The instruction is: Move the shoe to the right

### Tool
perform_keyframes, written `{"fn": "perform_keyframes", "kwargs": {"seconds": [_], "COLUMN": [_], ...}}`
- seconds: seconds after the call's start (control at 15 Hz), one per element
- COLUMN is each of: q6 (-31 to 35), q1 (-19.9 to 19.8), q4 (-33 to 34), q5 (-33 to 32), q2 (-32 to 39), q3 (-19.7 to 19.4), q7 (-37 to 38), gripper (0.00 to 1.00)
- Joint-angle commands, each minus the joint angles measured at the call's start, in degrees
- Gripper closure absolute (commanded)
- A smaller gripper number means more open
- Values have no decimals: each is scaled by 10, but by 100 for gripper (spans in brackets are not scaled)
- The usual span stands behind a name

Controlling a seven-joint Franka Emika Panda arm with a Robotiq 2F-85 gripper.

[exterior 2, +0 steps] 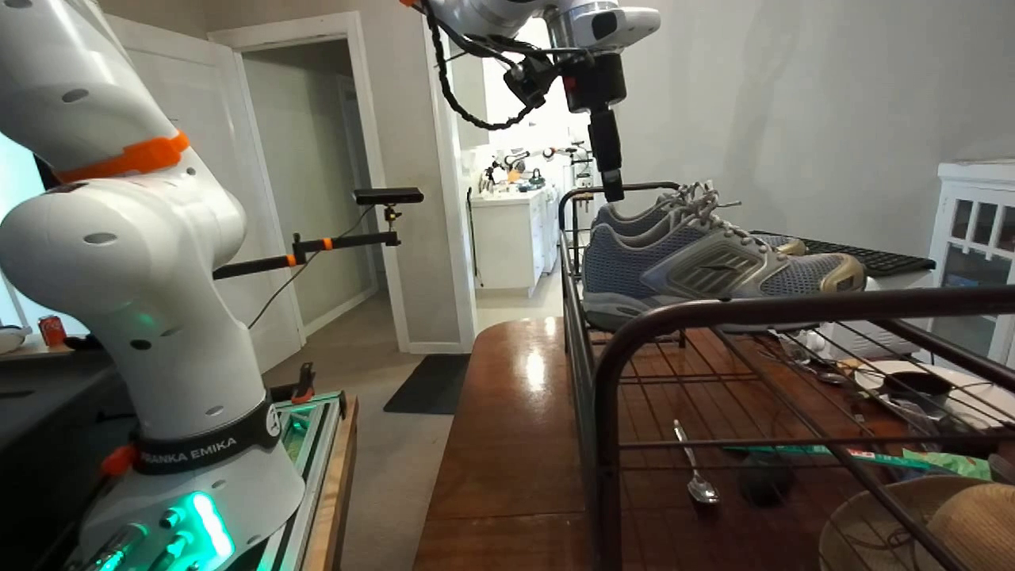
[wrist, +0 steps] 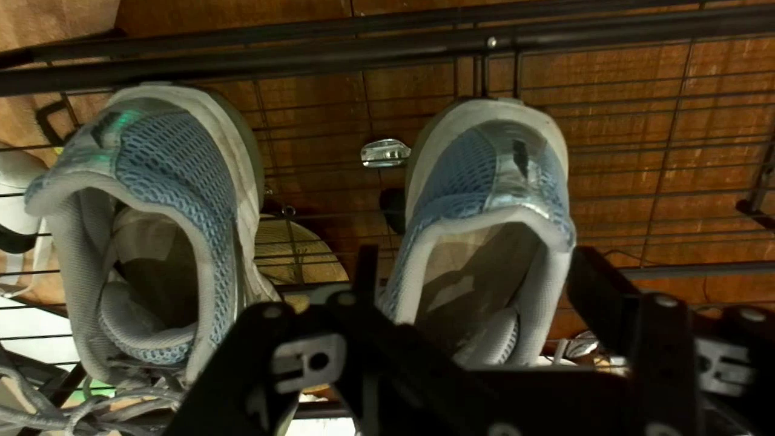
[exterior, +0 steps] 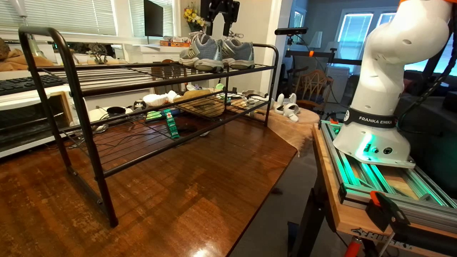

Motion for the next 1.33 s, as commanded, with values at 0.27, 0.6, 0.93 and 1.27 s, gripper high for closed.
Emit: {"fn": "perform_keyframes", "kwargs": {"seconds": [0.27, 0.6, 0.93, 1.27], "q6": [91, 191, 248, 263], "q1": [3, -2, -10, -28], "q4": [-55, -93, -117, -116], "q5": [25, 12, -8, -44], "q2": [-12, -15, -10, -5], "q3": [4, 15, 28, 36], "q7": [-8, 4, 10, 18], "gripper": [0, 0, 0, 0]}}
